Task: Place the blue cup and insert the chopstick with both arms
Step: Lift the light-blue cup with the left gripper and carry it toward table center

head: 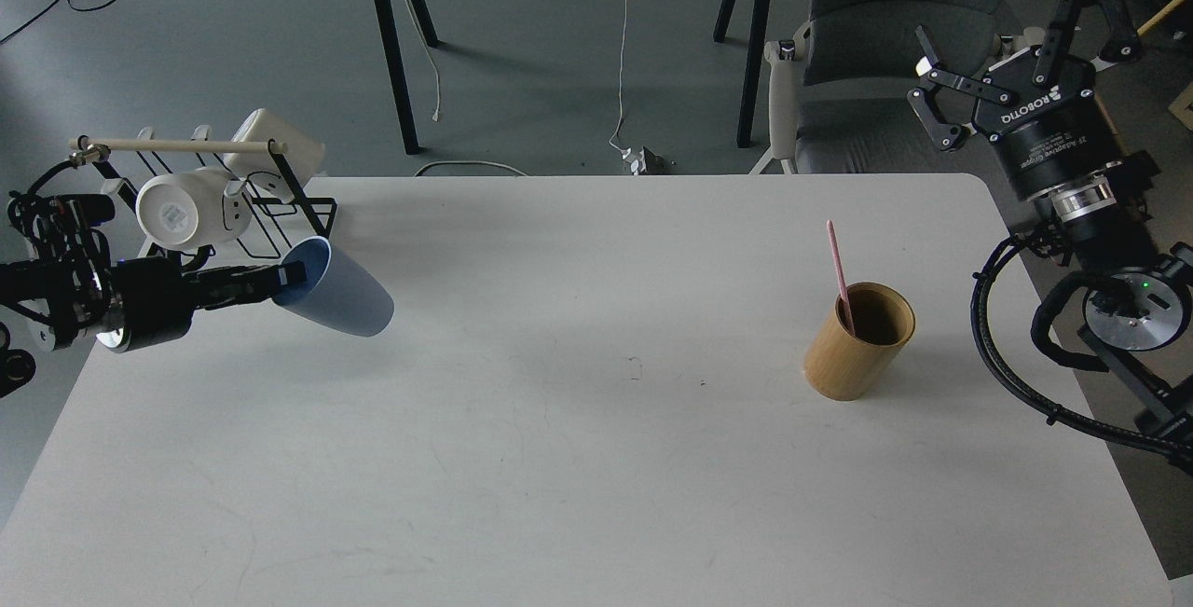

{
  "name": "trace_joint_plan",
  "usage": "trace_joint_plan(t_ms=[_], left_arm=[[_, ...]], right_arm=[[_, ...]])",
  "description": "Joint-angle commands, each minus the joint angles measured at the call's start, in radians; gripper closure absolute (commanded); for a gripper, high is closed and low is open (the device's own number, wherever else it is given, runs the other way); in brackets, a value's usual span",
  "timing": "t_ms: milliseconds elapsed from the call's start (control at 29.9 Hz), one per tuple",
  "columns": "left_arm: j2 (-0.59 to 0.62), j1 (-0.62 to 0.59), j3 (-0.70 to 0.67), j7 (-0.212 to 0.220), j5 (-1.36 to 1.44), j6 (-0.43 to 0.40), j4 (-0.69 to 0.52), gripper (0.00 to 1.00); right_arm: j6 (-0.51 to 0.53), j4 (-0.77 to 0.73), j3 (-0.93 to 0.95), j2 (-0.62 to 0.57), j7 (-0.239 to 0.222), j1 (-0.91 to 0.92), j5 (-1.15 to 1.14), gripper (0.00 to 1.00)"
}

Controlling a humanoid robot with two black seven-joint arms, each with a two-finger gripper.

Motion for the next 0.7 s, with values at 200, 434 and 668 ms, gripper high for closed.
trace_joint_plan(t_ms=[200,434,668], left_arm=[[-0.381,-0.310,0.264,0.000,-0.002,-0.109,0.155,1.00],[-0.727,-0.397,0.473,0.000,0.012,-0.076,0.489,1.00],[-0.837,-0.414,0.537,0.000,0.028,-0.061,0.565,1.00]], right_arm=[[0.000,-0.112,0.099,-0.021,0.000,0.011,0.002,0.04],[0.000,-0.129,0.120,-0.030,0.000,0.011,0.002,0.04],[0.000,-0.129,0.120,-0.041,0.000,0.009,0.002,0.04]])
